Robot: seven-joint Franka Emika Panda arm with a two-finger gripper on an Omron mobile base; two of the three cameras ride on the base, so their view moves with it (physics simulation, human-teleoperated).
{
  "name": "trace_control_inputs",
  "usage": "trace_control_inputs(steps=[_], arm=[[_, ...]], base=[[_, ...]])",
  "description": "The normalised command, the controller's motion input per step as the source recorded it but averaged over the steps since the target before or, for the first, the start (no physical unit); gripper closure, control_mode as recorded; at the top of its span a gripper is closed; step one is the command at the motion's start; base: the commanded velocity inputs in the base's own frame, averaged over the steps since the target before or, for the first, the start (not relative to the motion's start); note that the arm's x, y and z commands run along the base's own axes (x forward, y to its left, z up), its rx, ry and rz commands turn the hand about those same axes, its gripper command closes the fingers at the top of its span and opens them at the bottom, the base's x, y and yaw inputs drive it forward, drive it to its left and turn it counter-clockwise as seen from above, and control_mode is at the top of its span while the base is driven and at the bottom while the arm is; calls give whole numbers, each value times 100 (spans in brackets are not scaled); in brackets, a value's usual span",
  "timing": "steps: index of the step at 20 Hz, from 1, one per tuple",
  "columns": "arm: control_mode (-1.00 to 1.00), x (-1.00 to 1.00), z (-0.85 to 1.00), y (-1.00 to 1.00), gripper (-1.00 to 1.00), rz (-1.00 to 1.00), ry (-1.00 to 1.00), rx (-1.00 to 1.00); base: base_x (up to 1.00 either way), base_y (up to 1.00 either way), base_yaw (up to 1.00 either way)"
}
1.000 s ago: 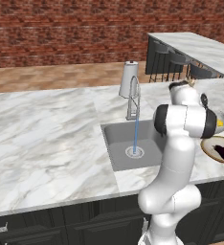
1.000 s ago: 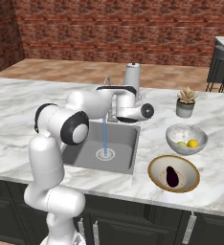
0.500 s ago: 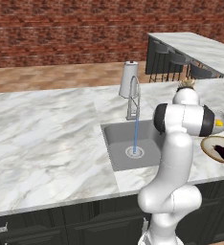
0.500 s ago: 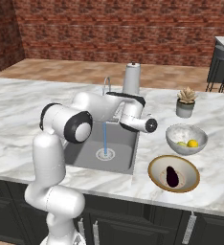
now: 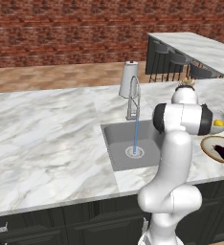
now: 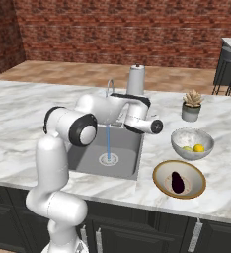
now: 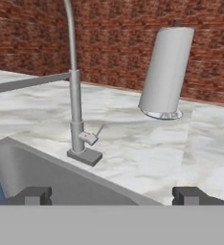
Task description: Pick the lemons from the sink and place them in one bowl. Place the eggplant in the other bowl. Then turn off the sink faucet.
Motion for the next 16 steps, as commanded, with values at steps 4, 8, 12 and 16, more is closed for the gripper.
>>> trace_control_inputs(steps=[4, 8, 12, 16], arm=[[-100, 14, -15, 0, -100, 0, -4, 0], [-100, 21, -30, 11, -100, 0, -6, 0], [-100, 22, -14, 21, -100, 0, -6, 0], [-100, 25, 0, 32, -100, 0, 0, 0]], base=[[0, 0, 0], [0, 0, 0], [0, 0, 0], [0, 0, 0]])
